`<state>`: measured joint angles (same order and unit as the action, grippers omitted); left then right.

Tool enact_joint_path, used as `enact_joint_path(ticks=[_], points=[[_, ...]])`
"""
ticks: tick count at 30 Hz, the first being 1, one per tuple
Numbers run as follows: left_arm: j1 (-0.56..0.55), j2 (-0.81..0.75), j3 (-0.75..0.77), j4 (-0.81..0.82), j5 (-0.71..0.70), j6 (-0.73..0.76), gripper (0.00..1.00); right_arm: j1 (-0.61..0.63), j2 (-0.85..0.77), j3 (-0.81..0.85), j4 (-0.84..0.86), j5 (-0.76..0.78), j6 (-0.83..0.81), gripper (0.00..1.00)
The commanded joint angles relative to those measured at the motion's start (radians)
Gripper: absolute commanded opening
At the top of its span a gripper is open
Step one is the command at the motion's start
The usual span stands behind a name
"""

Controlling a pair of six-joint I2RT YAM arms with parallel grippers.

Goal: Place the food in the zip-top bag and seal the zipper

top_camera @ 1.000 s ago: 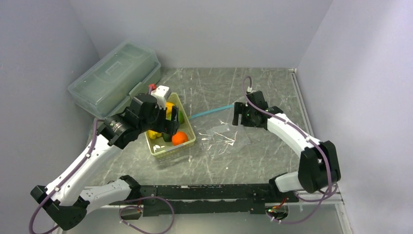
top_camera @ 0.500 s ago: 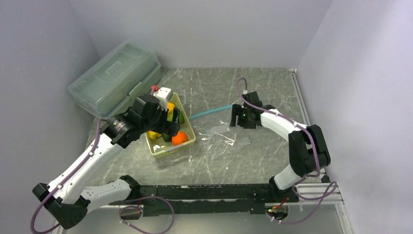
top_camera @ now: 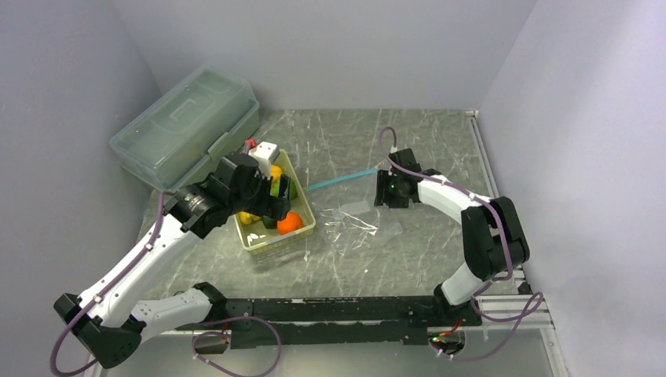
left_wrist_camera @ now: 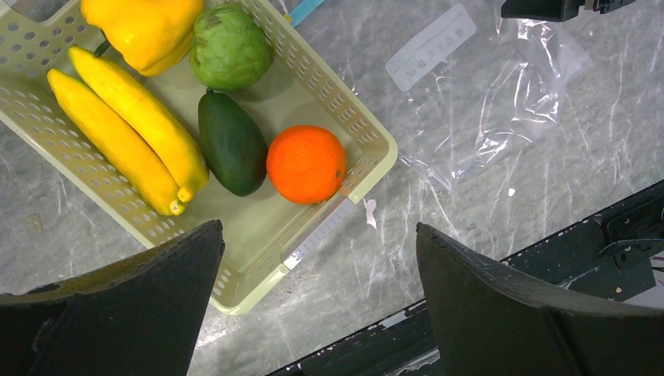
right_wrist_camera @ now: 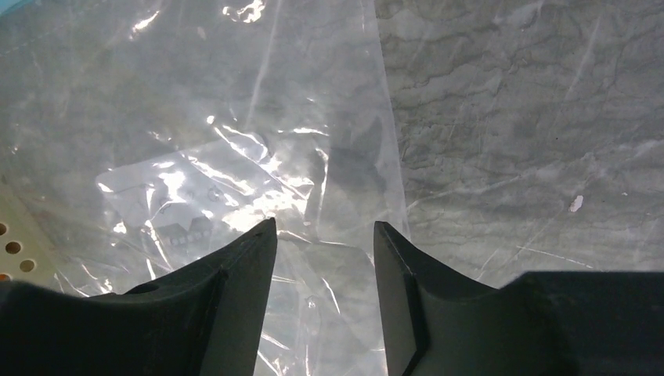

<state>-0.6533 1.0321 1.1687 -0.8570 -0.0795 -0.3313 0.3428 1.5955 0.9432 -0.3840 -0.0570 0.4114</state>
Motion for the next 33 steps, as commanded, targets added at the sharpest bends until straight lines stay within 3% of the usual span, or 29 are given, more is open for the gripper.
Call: enact_joint_path(ticks=[1, 11, 13, 33], points=[[0.001, -0.016, 0.0, 0.024, -0.004, -0.001, 0.99, 0.007, 0.012, 0.036, 0.023, 0.022, -0.013, 0.49], [0.0, -0.03, -0.012, 0.023, -0.006, -0.006, 0.99, 0.024, 0.036, 0.037, 0.014, 0.055, -0.019, 0.16], [0.0, -0.029, -0.011, 0.023, -0.006, -0.006, 0.99, 0.027, 0.034, 0.037, 0.012, 0.055, -0.019, 0.0], [0.0, 0.02, 0.003, 0.07, 0.07, -0.041, 0.99, 0.084, -0.239, -0.006, -0.048, 0.171, -0.033, 0.0]])
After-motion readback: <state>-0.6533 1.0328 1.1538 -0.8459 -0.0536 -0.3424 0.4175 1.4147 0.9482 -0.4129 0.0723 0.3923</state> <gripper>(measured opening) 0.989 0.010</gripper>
